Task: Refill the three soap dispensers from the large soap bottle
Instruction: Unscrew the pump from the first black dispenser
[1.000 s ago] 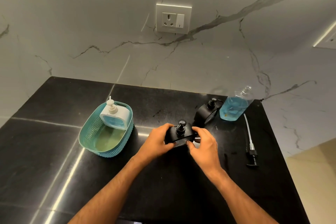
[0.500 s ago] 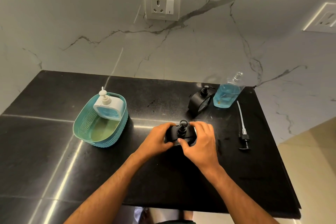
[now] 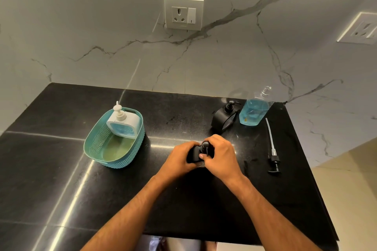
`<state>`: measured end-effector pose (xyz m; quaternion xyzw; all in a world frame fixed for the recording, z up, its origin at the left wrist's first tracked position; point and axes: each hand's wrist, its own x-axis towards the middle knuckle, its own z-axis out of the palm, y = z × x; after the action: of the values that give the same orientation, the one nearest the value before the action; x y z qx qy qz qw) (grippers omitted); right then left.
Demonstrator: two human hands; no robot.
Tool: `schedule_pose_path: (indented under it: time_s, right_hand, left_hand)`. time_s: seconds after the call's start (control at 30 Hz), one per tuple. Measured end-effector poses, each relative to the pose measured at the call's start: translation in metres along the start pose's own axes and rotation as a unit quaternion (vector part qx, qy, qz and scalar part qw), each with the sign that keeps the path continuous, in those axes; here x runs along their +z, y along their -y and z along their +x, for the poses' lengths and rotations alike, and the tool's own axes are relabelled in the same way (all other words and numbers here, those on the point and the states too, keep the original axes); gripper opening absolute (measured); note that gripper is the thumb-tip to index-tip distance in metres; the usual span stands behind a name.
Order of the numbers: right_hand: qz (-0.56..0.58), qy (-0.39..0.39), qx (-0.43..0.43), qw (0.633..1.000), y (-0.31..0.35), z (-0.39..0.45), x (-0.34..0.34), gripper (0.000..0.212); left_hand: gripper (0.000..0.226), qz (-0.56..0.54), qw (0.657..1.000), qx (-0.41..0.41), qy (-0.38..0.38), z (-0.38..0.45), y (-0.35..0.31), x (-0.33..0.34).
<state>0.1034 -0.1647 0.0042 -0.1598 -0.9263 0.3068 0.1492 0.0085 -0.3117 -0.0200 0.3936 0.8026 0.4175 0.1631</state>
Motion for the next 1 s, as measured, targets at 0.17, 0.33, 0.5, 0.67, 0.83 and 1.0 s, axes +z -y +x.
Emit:
schedule_pose_path:
  time_s: [0.17,0.33,0.5,0.67,0.83,1.0]
  right_hand:
    - [-0.044,0.046,-0.003,0.998,0.002,0.006,-0.010,0.047]
    - [-0.097,0.017,-0.007,0.995,0.013,0.006,-0.009,0.028]
    - [-0.083,0.076,-0.017,0.994,0.015,0.008,-0.015,0.059]
    - [-0.096,0.054,-0.003,0.994,0.020,0.010,-0.015,0.042]
    - [-0.080,0.079,-0.010,0.994,0.023,0.009,-0.012,0.080]
    - [-0.089,0.062,0.008,0.994,0.025,0.008,-0.012,0.063]
  left_hand:
    - [0.054,-0.006,1.000,0.004,0.004,0.000,0.000,0.000]
    - [0.051,0.004,1.000,-0.001,0.008,0.000,0.002,0.001]
    - [0.049,0.005,1.000,-0.004,0.009,0.000,0.002,0.001]
    - [0.047,0.001,1.000,-0.008,0.014,-0.001,0.002,0.001]
    - [0.041,0.002,1.000,-0.005,0.008,0.001,0.004,0.003]
    - [0.047,0.001,1.000,-0.003,0.012,0.001,0.005,0.003]
